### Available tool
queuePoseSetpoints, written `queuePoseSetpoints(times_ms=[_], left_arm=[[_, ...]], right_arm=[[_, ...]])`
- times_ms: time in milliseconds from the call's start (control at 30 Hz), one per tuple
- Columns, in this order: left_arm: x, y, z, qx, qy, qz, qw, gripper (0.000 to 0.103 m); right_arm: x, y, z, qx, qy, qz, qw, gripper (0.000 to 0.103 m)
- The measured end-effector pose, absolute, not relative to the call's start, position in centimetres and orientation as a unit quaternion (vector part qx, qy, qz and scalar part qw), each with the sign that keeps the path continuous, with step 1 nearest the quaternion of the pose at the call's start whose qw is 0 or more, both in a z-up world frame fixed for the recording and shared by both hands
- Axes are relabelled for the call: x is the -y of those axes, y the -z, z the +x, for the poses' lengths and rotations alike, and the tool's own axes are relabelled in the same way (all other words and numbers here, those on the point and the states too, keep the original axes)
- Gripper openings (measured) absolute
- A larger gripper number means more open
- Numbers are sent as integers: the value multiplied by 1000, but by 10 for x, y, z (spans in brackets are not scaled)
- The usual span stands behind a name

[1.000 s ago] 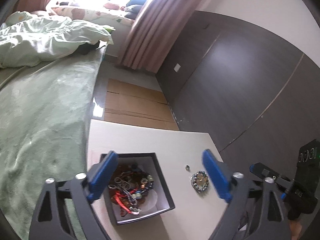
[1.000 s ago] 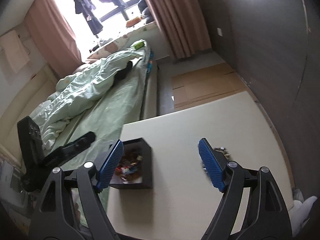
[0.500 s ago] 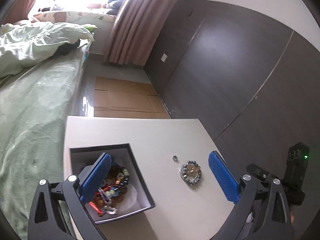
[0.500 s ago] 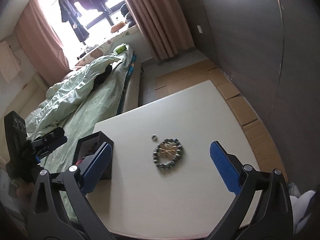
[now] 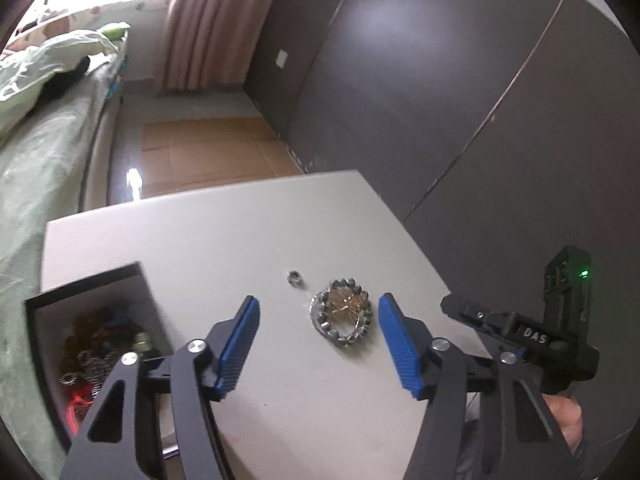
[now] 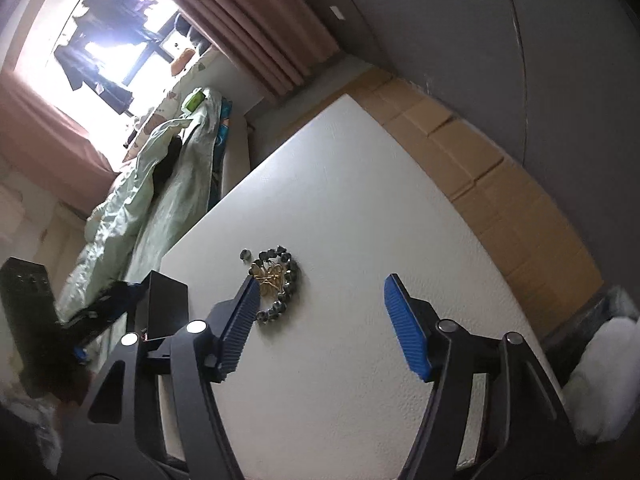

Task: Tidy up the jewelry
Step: 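Move the left tool to the dark bead bracelet and grasp it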

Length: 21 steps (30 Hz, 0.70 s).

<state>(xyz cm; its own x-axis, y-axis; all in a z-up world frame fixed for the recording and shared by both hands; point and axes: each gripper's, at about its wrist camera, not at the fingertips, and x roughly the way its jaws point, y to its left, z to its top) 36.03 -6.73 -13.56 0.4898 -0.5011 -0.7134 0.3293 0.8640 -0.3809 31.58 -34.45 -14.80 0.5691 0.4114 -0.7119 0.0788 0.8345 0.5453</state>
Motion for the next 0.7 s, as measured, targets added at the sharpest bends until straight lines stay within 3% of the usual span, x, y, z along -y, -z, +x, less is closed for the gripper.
queuePoseSetpoints(times_ms=[200, 333, 700], left_arm=[[101, 164, 381, -491, 249, -62, 833, 40], [116, 183, 392, -514, 239, -40, 823, 34], [143, 207, 393, -515, 210, 39, 830, 30]], right_arm=[[344, 146, 314, -452, -107, 270, 843, 51], [346, 147, 313, -451, -108, 275, 842, 50], [347, 149, 318, -458, -102, 281, 837, 49]])
